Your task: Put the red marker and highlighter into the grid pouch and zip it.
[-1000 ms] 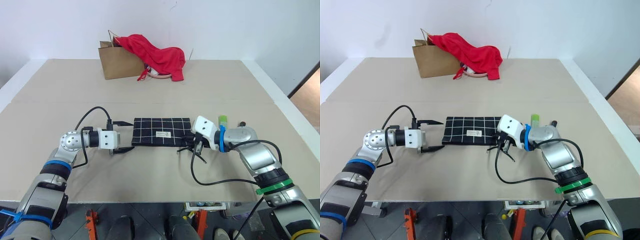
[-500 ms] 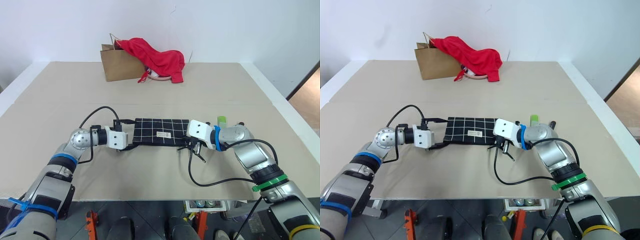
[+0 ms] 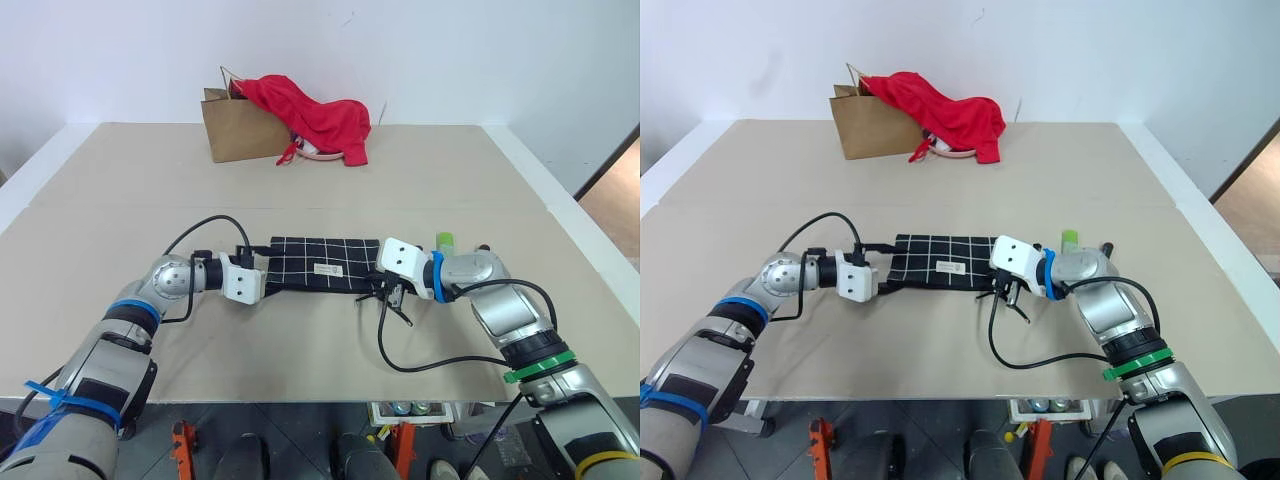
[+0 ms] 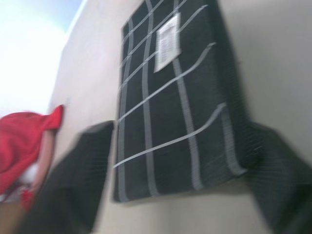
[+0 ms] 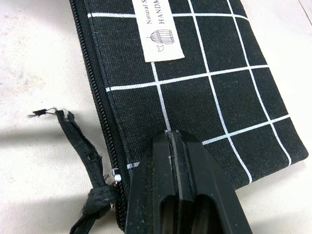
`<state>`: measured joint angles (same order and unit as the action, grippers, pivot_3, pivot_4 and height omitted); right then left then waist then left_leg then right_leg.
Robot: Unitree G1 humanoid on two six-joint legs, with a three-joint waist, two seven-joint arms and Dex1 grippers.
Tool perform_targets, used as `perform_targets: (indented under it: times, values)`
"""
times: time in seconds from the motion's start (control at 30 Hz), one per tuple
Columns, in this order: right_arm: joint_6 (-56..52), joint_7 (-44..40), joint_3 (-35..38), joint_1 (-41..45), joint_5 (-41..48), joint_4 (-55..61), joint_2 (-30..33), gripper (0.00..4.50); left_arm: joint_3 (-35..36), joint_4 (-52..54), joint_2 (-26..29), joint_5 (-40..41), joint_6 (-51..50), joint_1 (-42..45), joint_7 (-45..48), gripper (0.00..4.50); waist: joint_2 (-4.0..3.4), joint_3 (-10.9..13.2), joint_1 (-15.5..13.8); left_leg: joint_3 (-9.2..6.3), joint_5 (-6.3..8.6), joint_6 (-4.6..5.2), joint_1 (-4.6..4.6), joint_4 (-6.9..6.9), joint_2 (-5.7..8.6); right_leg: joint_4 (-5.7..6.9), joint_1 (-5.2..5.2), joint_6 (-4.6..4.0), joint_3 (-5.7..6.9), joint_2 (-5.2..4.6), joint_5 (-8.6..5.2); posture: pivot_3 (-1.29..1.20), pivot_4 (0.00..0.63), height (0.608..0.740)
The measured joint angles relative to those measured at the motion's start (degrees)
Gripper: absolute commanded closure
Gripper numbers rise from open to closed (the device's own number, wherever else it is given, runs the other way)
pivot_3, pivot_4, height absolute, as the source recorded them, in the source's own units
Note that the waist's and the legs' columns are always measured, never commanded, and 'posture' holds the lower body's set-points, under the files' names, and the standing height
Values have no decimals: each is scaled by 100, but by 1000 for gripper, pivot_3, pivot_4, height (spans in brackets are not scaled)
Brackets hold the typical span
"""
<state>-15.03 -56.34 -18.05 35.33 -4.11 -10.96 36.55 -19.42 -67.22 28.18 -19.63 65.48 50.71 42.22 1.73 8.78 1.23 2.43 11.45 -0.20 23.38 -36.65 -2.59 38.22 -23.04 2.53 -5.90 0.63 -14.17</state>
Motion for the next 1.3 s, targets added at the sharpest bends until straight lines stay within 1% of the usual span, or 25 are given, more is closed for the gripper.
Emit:
perform_targets:
  times: [0.03, 0.07, 0.1, 0.13, 0.37, 0.4, 0.43, 0.47, 0.5, 0.53, 0.57, 0.6, 0.63, 0.77, 0.8, 0.83, 0.87, 0.93, 1.0, 1.07, 1.1, 1.17, 1.2, 1.27, 1.3]
  values:
    - [5, -11, 4, 1, 0, 1, -6, 4500, -9, -25, -32, 14, 2, -1, 88, 3178, 0, 0, 1, 1, 0, 0, 1, 1, -1, 0, -3, 0, -1, 1, 1, 0, 150, 740]
    - [7, -19, 6, 2, 0, 1, -10, 4500, 3, -24, -35, 52, 8, 9, 113, 3598, 0, 0, 1, 1, 0, 0, 0, 4, -2, 0, -4, 0, 0, 2, 1, 0, 150, 740]
    - [9, -30, 7, 2, 0, 0, -13, 4500, 19, -23, -33, 96, 7, 35, 148, 4142, 0, 0, 1, 1, 1, 0, -1, 7, -2, 1, -4, 1, 0, 2, 0, 0, 150, 740]
    - [13, -41, 9, 4, 0, 0, -15, 4500, 30, -23, -29, 132, 6, 62, 175, 4470, 0, 0, 1, 1, 1, 0, -2, 9, -2, 1, -5, 1, 0, 3, 0, 0, 150, 740]
    - [19, -108, 37, 18, -1, -18, -29, 4500, 92, -25, -82, 445, -55, 51, 573, 4470, -2, -2, 4, 3, 4, 2, -1, 13, -2, 0, -8, 1, -4, 4, -6, 0, 150, 740]
    - [19, -113, 46, 18, 0, -25, -35, 4000, 113, -25, -87, 487, -60, 44, 601, 4500, -2, -2, 4, 3, 5, 1, 0, 13, -2, 0, -8, 1, -4, 4, -6, 0, 150, 740]
    - [18, -109, 62, 18, 6, -37, -53, 3862, 128, -24, -94, 519, -67, 36, 658, 4500, -3, -2, 5, 3, 4, 1, 0, 13, -2, 0, -8, 1, -4, 4, -6, 0, 150, 740]
    - [-66, -71, 144, 32, 74, -76, -130, 3628, 151, -19, -98, 619, -90, 14, 778, 4500, -2, -2, 11, 4, 5, 1, -1, 13, -3, 0, -9, 0, -4, 4, -7, 0, 150, 740]
    - [-258, -23, 323, 61, 222, -183, -293, 3198, 205, -5, -117, 753, -137, -25, 965, 4500, -2, -1, 16, 8, 5, 1, 2, 14, -5, 1, -14, -2, -4, 5, -6, 0, 150, 740]
    - [-402, 0, 444, 64, 366, -228, -374, 2664, 253, 29, -146, 878, -194, -48, 1115, 4500, -4, -1, 17, 7, 4, 1, 8, 14, -5, 2, -21, -7, -4, 5, -2, 0, 150, 740]
    - [-475, -5, 499, 66, 450, -232, -407, 2421, 275, 41, -164, 951, -228, -54, 1217, 4500, -4, -1, 17, 7, 4, 1, 12, 15, -5, 2, -24, -8, -4, 5, -2, 0, 150, 740]
    - [-540, -29, 558, 71, 561, -231, -431, 1938, 321, 76, -190, 1065, -318, -62, 1367, 4500, -4, -1, 17, 5, 5, 2, 16, 17, -4, 2, -26, -9, -4, 6, -3, 0, 150, 740]
    - [-609, -54, 629, 87, 676, -227, -444, 1578, 372, 128, -221, 1187, -430, -87, 1528, 4500, -5, 0, 17, 5, 6, 3, 24, 18, -3, 2, -32, -12, -5, 6, -2, 0, 150, 740]
    - [-1009, -92, 1134, 174, 1214, -138, -452, 1578, 582, 336, -305, 1575, -1030, -198, 1789, 4500, -9, 3, 16, -6, 8, 5, 63, 17, 0, 2, -62, -22, -1, 5, 1, 0, 150, 740]
    - [-1379, -135, 1747, 244, 1867, 244, -420, 1578, 807, 693, -344, 1891, -1725, -350, 1815, 4500, -16, 7, 12, -20, 8, 4, 116, 9, 0, 10, -106, -24, 8, 5, 6, 0, 150, 740]
    - [-1429, -150, 1872, 271, 1986, 356, -394, 1578, 849, 747, -345, 1955, -1873, -375, 1808, 4500, -16, 7, 12, -21, 8, 4, 122, 8, 0, 13, -113, -24, 9, 6, 6, 0, 150, 740]
    - [-1537, -188, 2059, 288, 2190, 582, -290, 1578, 921, 960, -357, 2034, -2246, -445, 1767, 4500, -16, 8, 12, -30, 8, 4, 133, 7, 0, 12, -119, -24, 18, 6, 6, 0, 150, 740]
    - [-1715, -221, 2340, 267, 2474, 961, -51, 1578, 1074, 1491, -354, 2201, -2983, -642, 1648, 4500, -16, 8, 13, -39, 9, 5, 135, 9, 0, 11, -119, -26, 28, 6, 5, 0, 150, 740]
    - [-1906, -182, 2518, 84, 2638, 1219, 159, 1578, 1226, 2253, -347, 2398, -3938, -894, 1447, 4500, -15, 8, 14, -45, 11, 6, 136, 11, -1, 9, -119, -31, 35, 7, 2, 0, 150, 740]
    - [-2011, -92, 2492, -154, 2630, 1264, 203, 1578, 1312, 2816, -337, 2525, -4566, -1034, 1319, 4500, -15, 8, 16, -48, 10, 6, 135, 10, -1, 13, -119, -33, 35, 10, 2, 0, 150, 740]
    - [-2037, 54, 2379, -333, 2505, 1266, 216, 1578, 1357, 3366, -335, 2629, -5145, -1165, 1189, 4500, -15, 8, 17, -48, 10, 5, 133, 9, -2, 14, -119, -31, 35, 10, 1, 0, 150, 740]
    - [-2061, 215, 2200, -456, 2338, 1229, 207, 1578, 1379, 3778, -336, 2716, -5582, -1227, 1107, 4500, -18, 10, 21, -46, 7, 2, 132, 8, -1, 15, -120, -27, 32, 10, 0, 0, 150, 740]
    - [-2056, 417, 2004, -490, 2137, 1149, 154, 1578, 1399, 4136, -353, 2772, -5974, -1271, 1010, 4500, -17, 10, 35, -45, 6, 0, 129, 5, -2, 18, -118, -25, 31, 11, -2, 0, 150, 740]
    - [-2047, 602, 1792, -515, 1951, 1007, 22, 1578, 1402, 4435, -384, 2857, -6289, -1282, 946, 4500, -17, 10, 45, -44, 4, -3, 126, 5, -2, 19, -117, -21, 29, 12, -3, 0, 150, 740]
    - [-2029, 759, 1642, -516, 1837, 878, -142, 1578, 1402, 4603, -387, 2862, -6476, -1298, 925, 4500, -17, 10, 56, -44, 3, -4, 124, 5, -3, 21, -117, -21, 28, 15, -3, 0, 150, 740]
